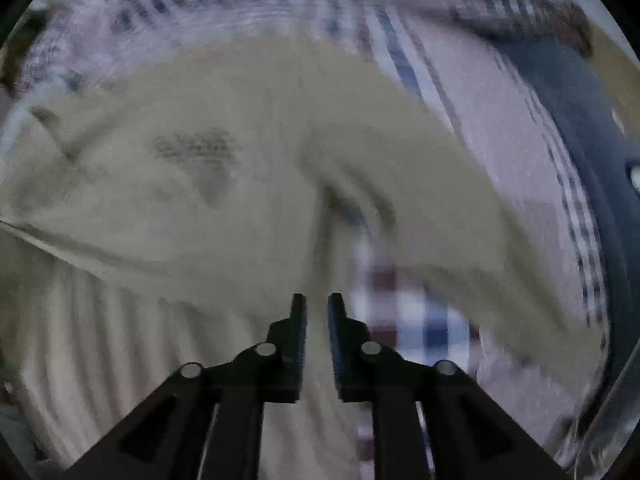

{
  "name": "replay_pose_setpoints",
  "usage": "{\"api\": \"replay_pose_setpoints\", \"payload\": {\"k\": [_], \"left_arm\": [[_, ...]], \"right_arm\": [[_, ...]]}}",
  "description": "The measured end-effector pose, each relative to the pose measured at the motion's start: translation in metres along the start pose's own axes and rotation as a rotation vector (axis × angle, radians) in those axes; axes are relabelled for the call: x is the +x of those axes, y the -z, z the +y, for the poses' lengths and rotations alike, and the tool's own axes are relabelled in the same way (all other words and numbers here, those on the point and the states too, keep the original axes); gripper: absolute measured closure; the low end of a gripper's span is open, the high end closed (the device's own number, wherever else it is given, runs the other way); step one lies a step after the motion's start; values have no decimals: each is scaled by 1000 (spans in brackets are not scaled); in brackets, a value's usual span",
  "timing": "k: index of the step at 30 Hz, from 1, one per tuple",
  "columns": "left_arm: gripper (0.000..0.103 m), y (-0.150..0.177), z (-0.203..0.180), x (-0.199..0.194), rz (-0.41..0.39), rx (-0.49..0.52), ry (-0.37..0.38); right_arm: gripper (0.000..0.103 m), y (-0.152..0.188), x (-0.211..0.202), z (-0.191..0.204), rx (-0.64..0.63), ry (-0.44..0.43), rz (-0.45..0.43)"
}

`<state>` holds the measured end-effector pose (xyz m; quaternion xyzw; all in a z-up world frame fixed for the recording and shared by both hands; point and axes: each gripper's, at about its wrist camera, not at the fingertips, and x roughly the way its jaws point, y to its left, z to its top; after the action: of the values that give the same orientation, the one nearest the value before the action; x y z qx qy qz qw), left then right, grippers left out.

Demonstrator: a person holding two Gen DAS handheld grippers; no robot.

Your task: Fold clothes

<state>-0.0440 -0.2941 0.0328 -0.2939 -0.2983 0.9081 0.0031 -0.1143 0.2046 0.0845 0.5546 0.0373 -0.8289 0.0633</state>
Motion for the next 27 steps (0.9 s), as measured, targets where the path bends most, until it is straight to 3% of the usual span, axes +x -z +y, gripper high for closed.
{"api": "replay_pose_setpoints", "payload": {"k": [1, 2, 6, 8, 11, 15, 21, 25, 27], "left_arm": [[95, 0, 0, 0, 1, 1, 2], [95, 0, 1, 0, 1, 1, 5], [95, 0, 2, 1, 1, -8, 21], [95, 0, 3, -1, 0, -12, 26], [95, -1, 5, -1, 3, -13, 36], [95, -2, 7, 0, 7, -16, 50], [95, -4, 9, 1, 11, -23, 63], [95, -5, 11, 1, 11, -33, 69], [95, -5, 11, 0, 11, -31, 70]], "right_arm": [[64, -12, -8, 13, -20, -70, -43], [60, -27, -12, 32, -45, -159, -78], [60, -101, -3, 127, -152, -561, -140], [60, -132, 13, 170, -213, -641, -128], [60, -166, 43, 227, -341, -692, -79], [60, -200, 93, 274, -428, -716, 2], [60, -229, 143, 300, -488, -757, 63], [60, -236, 163, 317, -546, -726, 107], [67, -235, 160, 320, -568, -728, 96]]}}
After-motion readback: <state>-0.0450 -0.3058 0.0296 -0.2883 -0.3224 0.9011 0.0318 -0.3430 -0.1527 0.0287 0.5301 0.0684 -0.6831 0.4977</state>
